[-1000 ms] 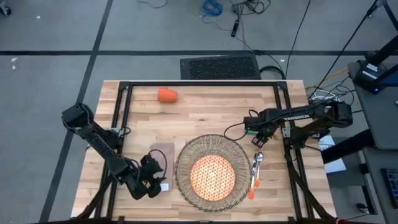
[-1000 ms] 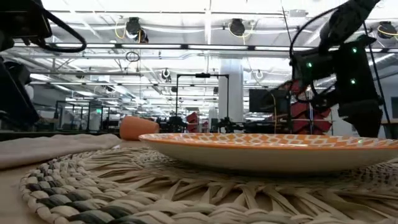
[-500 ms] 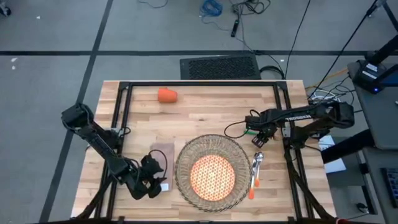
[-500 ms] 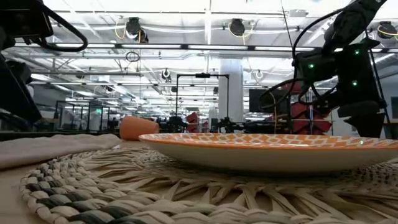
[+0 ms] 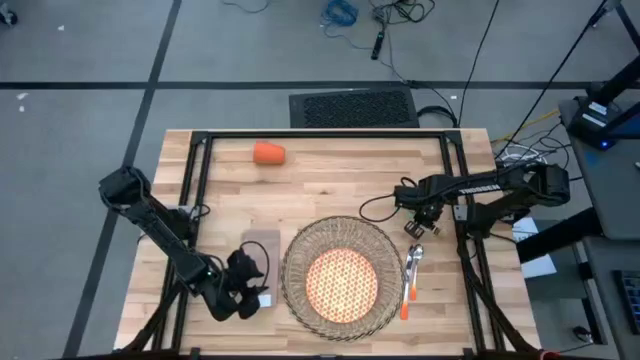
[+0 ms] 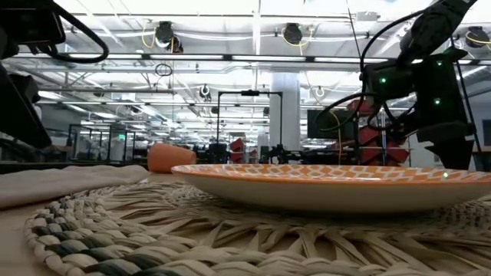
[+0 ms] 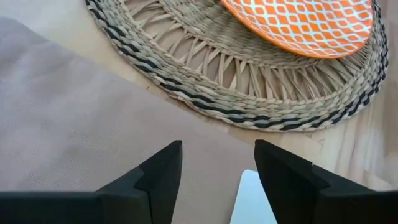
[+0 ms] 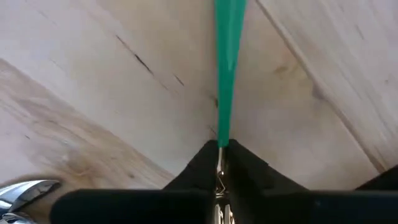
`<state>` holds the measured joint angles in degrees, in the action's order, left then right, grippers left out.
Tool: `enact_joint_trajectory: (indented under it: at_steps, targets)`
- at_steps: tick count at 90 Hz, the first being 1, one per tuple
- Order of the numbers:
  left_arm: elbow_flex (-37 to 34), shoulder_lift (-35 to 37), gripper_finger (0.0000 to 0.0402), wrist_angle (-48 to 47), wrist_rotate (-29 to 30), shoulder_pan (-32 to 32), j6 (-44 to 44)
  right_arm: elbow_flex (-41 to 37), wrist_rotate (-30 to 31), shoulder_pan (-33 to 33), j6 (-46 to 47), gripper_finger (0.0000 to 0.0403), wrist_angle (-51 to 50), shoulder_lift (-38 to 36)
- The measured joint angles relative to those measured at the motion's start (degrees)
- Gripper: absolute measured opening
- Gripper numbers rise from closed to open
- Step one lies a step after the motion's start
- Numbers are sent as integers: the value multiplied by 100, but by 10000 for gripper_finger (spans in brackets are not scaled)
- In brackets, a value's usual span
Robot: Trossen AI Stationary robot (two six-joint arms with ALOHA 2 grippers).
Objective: Set table place
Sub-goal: Put the green fork on the white napkin to the left of the brown mat
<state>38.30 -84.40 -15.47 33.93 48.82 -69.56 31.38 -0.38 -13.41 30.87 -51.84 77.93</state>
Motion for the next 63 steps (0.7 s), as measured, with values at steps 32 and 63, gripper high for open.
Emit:
enact_joint_trajectory:
  at_steps: [32,63]
  targets:
    - [0,17,187,-351,43,0,148,608,381,428,93,1,187,38]
    - [0,764,187,-466,429,0,735,1989,503,1307,-1015,0,-171,22]
